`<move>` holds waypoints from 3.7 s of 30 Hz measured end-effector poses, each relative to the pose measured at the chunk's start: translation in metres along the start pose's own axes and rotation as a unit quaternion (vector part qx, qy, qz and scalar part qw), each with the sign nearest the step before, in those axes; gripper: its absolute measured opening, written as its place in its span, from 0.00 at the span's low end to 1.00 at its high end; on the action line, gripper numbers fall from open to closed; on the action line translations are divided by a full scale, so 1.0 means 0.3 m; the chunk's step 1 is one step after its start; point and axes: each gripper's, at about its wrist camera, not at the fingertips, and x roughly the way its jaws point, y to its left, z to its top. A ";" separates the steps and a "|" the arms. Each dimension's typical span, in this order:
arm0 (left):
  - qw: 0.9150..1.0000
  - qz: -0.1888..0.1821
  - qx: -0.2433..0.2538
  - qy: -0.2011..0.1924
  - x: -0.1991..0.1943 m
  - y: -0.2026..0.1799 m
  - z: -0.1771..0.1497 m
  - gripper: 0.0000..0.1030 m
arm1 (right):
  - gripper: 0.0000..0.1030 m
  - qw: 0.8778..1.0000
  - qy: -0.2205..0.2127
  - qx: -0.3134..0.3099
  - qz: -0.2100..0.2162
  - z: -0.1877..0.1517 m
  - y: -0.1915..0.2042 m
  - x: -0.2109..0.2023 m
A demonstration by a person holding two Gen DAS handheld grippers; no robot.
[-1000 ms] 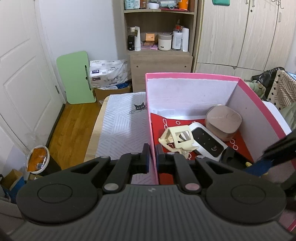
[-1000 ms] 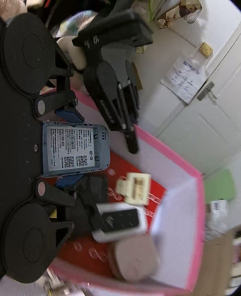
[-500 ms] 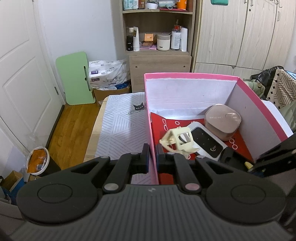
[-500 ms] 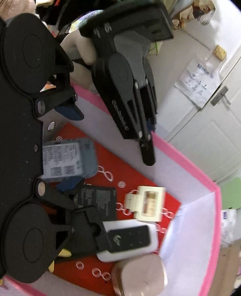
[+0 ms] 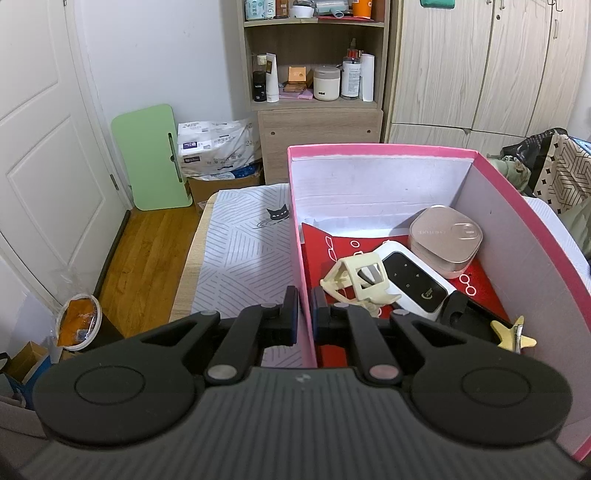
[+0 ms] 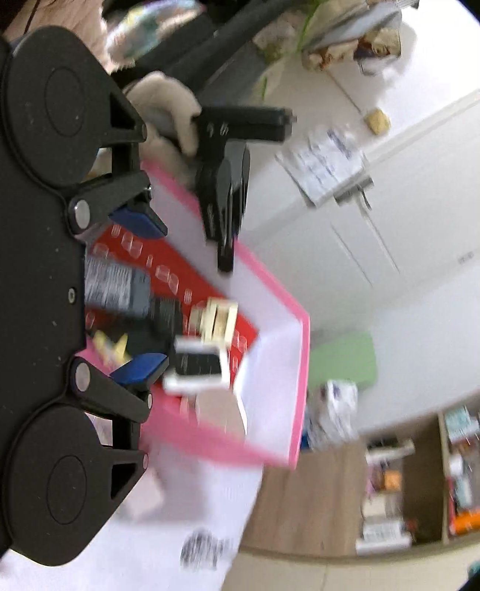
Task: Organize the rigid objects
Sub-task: 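Move the right gripper back and grasp the purple starfish, then carry the purple starfish into the box and release it, then move the right gripper back toward the keys and batteries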
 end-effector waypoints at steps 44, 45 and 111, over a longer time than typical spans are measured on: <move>1.000 0.001 0.001 0.008 0.011 0.004 0.003 0.08 | 0.43 0.981 -0.018 0.008 -0.193 -0.384 -0.184 0.022; 1.000 0.001 0.001 0.008 0.011 0.004 0.003 0.08 | 0.43 0.981 -0.022 0.008 -0.193 -0.381 -0.181 0.016; 1.000 -0.014 -0.009 0.005 0.015 0.012 0.000 0.08 | 0.73 0.990 -0.008 0.022 -0.142 -0.184 -0.080 -0.060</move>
